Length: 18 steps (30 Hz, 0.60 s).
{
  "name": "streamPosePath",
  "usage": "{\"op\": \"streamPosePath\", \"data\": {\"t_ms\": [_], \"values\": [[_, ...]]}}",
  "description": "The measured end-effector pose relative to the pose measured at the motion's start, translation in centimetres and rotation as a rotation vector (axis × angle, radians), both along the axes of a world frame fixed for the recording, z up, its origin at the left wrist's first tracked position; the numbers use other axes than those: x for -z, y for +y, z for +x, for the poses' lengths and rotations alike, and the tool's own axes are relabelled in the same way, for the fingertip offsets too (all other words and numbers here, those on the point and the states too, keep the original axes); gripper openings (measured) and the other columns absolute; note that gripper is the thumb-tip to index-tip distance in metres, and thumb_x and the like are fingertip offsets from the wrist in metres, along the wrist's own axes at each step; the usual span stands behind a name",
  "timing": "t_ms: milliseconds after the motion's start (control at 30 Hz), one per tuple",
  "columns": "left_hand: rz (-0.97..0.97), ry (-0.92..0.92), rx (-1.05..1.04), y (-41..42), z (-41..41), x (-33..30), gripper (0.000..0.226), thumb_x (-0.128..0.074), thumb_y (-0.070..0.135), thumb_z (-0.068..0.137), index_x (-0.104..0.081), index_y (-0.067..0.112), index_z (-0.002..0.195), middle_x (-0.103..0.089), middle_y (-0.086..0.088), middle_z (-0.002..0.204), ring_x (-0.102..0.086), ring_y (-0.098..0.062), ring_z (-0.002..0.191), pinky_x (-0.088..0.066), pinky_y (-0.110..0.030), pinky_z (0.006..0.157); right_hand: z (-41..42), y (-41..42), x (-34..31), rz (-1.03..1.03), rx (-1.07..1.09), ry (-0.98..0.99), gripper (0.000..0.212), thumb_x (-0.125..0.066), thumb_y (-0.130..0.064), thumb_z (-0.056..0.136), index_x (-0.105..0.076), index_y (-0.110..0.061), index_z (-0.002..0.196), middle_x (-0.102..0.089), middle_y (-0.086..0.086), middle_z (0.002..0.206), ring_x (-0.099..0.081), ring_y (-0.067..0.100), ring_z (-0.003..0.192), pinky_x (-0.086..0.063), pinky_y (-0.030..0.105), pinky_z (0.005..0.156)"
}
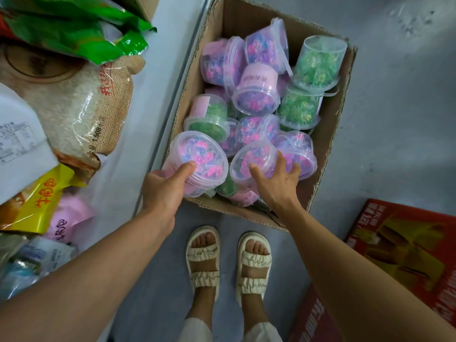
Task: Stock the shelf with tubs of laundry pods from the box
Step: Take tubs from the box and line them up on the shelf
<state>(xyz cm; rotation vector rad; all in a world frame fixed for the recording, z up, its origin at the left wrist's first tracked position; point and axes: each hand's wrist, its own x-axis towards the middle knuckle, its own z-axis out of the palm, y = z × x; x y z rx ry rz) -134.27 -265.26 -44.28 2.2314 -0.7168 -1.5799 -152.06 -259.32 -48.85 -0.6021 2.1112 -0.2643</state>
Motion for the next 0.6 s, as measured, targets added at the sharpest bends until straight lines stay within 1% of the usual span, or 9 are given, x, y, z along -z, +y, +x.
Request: {"op": "streamPosePath", "data": {"t_ms": [33, 100, 267, 300, 367, 400, 467, 533, 600], "values": [[-0.004, -0.001, 0.008, 0.0, 0.0, 0.1, 0.036, -0.072, 0.033, 0.077, -0.055, 0.015, 0.103, -0.063, 0.0, 0.099, -0.056, 0.0, 0.072, -0.044, -0.018, 0.052, 0.1, -0.3, 0.1, 0.042, 0.021, -0.003, 0.08, -0.053, -0.055, 0.084, -0.012, -0.026, 0.147, 0.001, 0.022, 0.151, -0.013, 0.041, 0.139, -0.022, 0.045, 0.112], [-0.003, -0.005, 0.014, 0.0, 0.0, 0.2, 0.043, -0.072, 0.034, 0.076, -0.054, 0.013, 0.109, -0.063, -0.003, 0.107, -0.056, 0.0, 0.075, -0.041, -0.019, 0.055, 0.3, -0.6, 0.1, 0.091, 0.041, 0.021, 0.079, -0.051, -0.053, 0.085, -0.011, -0.026, 0.147, -0.009, 0.025, 0.147, -0.024, 0.044, 0.133, -0.029, 0.047, 0.106], [-0.001, -0.006, 0.016, -0.3, -0.2, -1.1, 0.053, -0.074, 0.038, 0.072, -0.056, 0.01, 0.114, -0.064, -0.004, 0.11, -0.059, -0.006, 0.083, -0.042, -0.021, 0.061, 0.0, -0.7, -1.1, 0.084, 0.073, 0.092, 0.067, -0.053, -0.04, 0.085, -0.024, -0.021, 0.142, -0.029, 0.024, 0.134, -0.044, 0.046, 0.115, -0.041, 0.047, 0.098], [-0.003, -0.003, 0.02, -0.4, -0.3, -1.7, 0.054, -0.075, 0.039, 0.071, -0.056, 0.011, 0.114, -0.064, -0.003, 0.11, -0.06, -0.009, 0.085, -0.044, -0.022, 0.064, -0.2, -0.7, -1.7, 0.069, 0.085, 0.088, 0.065, -0.053, -0.038, 0.084, -0.027, -0.021, 0.141, -0.032, 0.023, 0.131, -0.048, 0.045, 0.111, -0.043, 0.048, 0.096], [-0.001, 0.017, 0.031, -0.7, -0.7, -3.4, 0.064, -0.077, 0.044, 0.063, -0.056, 0.013, 0.115, -0.065, -0.003, 0.11, -0.062, -0.015, 0.093, -0.051, -0.029, 0.076, -0.7, -0.5, -3.6, 0.013, 0.113, 0.069, 0.062, -0.052, -0.039, 0.082, -0.031, -0.02, 0.138, -0.039, 0.022, 0.128, -0.053, 0.042, 0.103, -0.047, 0.049, 0.091], [0.001, 0.029, 0.036, -0.9, -0.9, -4.5, 0.068, -0.076, 0.048, 0.057, -0.057, 0.014, 0.113, -0.065, -0.003, 0.11, -0.063, -0.017, 0.095, -0.053, -0.034, 0.083, -1.0, -0.5, -4.8, -0.025, 0.123, 0.052, 0.061, -0.052, -0.039, 0.082, -0.034, -0.019, 0.136, -0.042, 0.021, 0.127, -0.055, 0.039, 0.1, -0.049, 0.049, 0.088], [-0.017, 0.071, 0.043, -1.2, -1.3, -7.2, 0.065, -0.073, 0.05, 0.051, -0.057, 0.02, 0.106, -0.065, -0.002, 0.109, -0.063, -0.019, 0.097, -0.052, -0.041, 0.09, -1.8, -0.6, -7.8, -0.097, 0.148, 0.026, 0.057, -0.052, -0.038, 0.084, -0.037, -0.018, 0.134, -0.045, 0.018, 0.127, -0.054, 0.034, 0.098, -0.049, 0.043, 0.087], [-0.045, 0.106, 0.038, -1.4, -1.8, -10.4, 0.058, -0.073, 0.053, 0.044, -0.057, 0.025, 0.092, -0.065, -0.002, 0.106, -0.063, -0.021, 0.098, -0.052, -0.044, 0.091, -2.6, -0.9, -11.5, -0.161, 0.173, 0.007, 0.05, -0.053, -0.034, 0.087, -0.039, -0.017, 0.132, -0.046, 0.015, 0.125, -0.05, 0.028, 0.097, -0.046, 0.034, 0.085], [-0.077, 0.134, 0.025, -1.8, -2.5, -14.2, 0.054, -0.071, 0.055, 0.041, -0.055, 0.026, 0.084, -0.065, 0.0, 0.102, -0.063, -0.02, 0.096, -0.052, -0.043, 0.09, -3.4, -1.2, -15.7, -0.227, 0.19, -0.007, 0.045, -0.053, -0.031, 0.087, -0.042, -0.018, 0.129, -0.049, 0.013, 0.123, -0.051, 0.025, 0.097, -0.047, 0.035, 0.086]]}}
